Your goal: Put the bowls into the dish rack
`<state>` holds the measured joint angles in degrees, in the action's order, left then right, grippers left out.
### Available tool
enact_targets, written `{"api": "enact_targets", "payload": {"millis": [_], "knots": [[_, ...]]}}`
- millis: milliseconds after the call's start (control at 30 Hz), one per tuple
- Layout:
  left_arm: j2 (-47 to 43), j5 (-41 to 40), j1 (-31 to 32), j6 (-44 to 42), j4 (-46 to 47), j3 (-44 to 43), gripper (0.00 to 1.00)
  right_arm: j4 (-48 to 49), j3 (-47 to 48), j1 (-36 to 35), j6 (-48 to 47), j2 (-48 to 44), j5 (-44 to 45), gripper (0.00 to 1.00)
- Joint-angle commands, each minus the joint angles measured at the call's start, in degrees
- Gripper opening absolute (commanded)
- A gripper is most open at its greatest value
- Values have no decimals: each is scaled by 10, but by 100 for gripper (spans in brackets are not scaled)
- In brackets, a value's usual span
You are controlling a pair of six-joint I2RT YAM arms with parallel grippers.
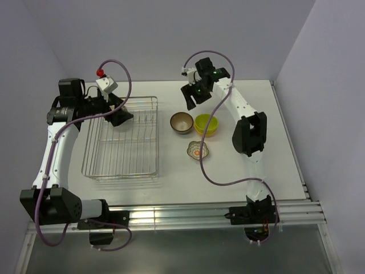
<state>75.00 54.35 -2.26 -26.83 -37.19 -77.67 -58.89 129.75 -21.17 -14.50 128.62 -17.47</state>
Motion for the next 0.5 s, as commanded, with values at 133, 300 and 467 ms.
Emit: {"api": "enact_targets", "payload": {"millis": [133, 300, 467], "knots": [[-34, 32, 2, 36, 36, 23, 87, 86, -29, -32, -7, 3, 43, 69], [-44, 32, 2, 13, 33, 31, 87, 113, -49, -34, -4, 30, 38, 65], [-42, 30, 2, 3, 30, 31, 87, 112, -47, -39, -6, 54, 45, 63]]}}
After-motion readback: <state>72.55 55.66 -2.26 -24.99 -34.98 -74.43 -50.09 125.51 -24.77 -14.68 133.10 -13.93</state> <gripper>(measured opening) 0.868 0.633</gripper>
